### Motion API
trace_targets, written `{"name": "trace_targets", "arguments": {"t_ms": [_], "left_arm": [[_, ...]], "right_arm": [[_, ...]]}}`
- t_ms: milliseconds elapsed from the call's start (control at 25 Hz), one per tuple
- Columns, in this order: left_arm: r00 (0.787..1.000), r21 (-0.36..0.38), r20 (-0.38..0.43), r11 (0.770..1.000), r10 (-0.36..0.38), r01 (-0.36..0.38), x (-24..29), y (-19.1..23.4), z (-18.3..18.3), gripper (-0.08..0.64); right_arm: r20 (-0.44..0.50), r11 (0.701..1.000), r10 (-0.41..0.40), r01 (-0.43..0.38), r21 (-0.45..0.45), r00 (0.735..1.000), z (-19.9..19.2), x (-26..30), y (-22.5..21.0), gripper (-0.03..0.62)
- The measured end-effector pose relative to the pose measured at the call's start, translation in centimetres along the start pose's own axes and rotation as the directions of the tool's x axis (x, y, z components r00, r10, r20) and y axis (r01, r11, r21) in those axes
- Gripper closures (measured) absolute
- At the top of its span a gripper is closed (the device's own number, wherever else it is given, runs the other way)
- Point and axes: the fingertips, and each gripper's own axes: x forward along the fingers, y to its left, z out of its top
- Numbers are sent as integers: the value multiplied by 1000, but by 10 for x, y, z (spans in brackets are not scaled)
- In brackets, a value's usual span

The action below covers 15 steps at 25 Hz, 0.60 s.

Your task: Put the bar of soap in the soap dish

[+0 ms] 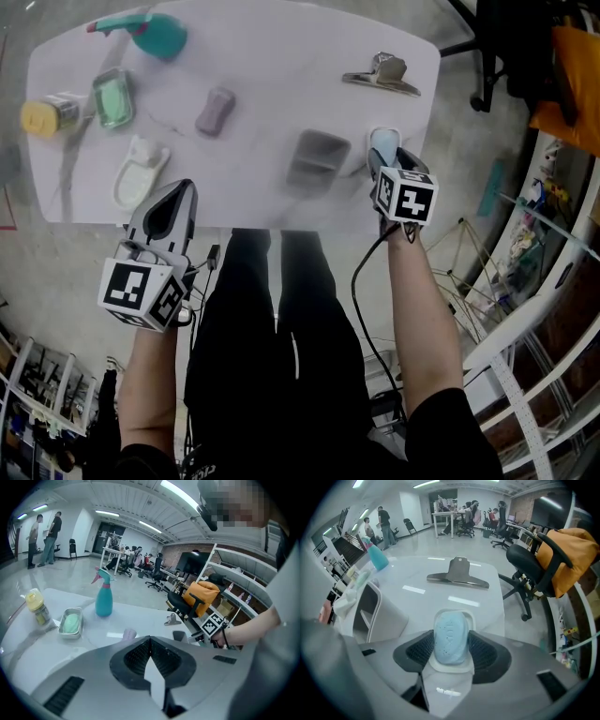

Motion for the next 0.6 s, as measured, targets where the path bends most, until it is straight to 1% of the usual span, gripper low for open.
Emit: {"name": "trace_targets", "arguments": {"t_ms": [40,200,320,400,520,600], "left_arm": [[1000,1,5,1000,1,-1,-2,1,1,551],[999,7,38,1000,5,-5,-14,1,12,551],[997,30,82,1000,1,-4,-30,0,30,551],[995,39,102,999,-8,4,-43,-6,40,551],[993,54,109,998,-40,35,-59,-27,55,551],[991,75,121,996,-55,46,-74,-40,69,551]], "right_arm": [[4,1000,-5,5,4,1000,-2,-2,0,345],[50,1000,-15,14,21,999,-8,-24,1,401],[82,1000,8,-8,10,997,-11,-50,10,474],[102,1000,18,-17,-1,995,-14,-75,18,523],[150,1000,15,-18,17,989,-10,-124,23,557],[195,999,31,-36,20,980,-2,-157,33,572]]}}
